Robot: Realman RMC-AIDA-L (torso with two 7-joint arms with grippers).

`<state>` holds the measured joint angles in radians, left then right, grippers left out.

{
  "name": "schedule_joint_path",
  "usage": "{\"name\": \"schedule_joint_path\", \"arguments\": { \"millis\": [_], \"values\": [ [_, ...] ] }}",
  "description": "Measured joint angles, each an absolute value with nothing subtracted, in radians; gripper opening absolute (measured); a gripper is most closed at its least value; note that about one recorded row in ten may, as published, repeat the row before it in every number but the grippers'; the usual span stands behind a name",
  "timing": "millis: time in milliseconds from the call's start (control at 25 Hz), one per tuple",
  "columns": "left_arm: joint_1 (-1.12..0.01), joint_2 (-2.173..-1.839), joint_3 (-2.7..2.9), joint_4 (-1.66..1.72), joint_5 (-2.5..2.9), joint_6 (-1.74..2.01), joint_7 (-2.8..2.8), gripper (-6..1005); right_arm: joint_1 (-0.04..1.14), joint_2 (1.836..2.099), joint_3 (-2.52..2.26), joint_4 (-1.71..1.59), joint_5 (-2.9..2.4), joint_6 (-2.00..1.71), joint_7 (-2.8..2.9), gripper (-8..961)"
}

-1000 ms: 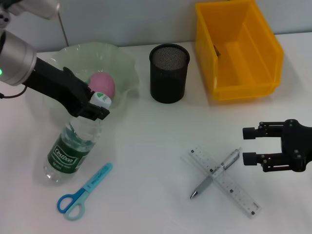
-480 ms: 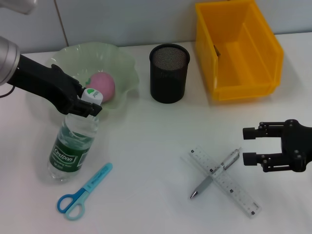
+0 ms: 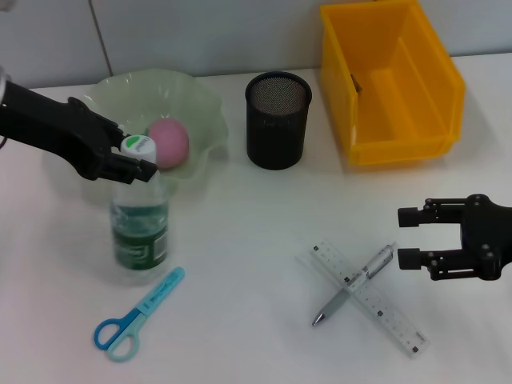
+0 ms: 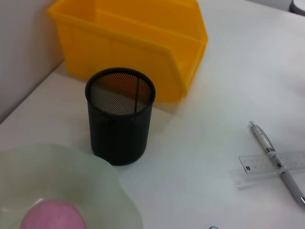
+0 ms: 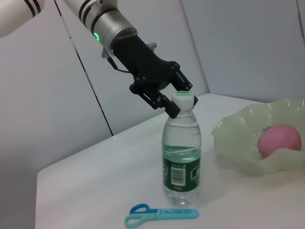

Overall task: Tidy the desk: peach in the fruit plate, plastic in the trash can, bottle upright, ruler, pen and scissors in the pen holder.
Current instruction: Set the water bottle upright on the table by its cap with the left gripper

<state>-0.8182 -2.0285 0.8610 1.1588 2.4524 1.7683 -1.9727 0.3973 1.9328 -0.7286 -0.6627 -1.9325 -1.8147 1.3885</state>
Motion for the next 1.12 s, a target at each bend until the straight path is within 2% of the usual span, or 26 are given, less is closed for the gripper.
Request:
{"name": "schedule_joint_path", "arguments": {
  "millis": [80,120,160,360,1000,1120],
  "values": [
    [-0.818,-2.029,0.861,1.159,2.452,1.768,-1.973,444,0.397,1.933,-0.729,-0.663,-1.932,-1.814,1.389,725],
    [-0.798,-2.008,0.861,1.16,2.405,1.772,-1.973,444,0.397,1.933,-0.729,-0.663,-1.931,-1.813,1.389,725],
    [-0.791,-2.003,0.86,1.16,2.392,1.773,-1.971,444,0.397,1.933,-0.729,-0.663,-1.931,-1.813,1.389,725],
    [-0.773,-1.992,0.847,1.16,2.361,1.783,-1.958,444,0.399,1.933,-0.729,-0.663,-1.929,-1.813,1.389,725],
    [-0.724,-1.993,0.818,1.208,2.357,1.788,-1.915,444,0.407,1.933,-0.729,-0.663,-1.931,-1.805,1.395,724],
    [-0.7,-2.001,0.809,1.242,2.357,1.781,-1.898,444,0.407,1.933,-0.729,-0.663,-1.929,-1.806,1.396,724]
  ]
}}
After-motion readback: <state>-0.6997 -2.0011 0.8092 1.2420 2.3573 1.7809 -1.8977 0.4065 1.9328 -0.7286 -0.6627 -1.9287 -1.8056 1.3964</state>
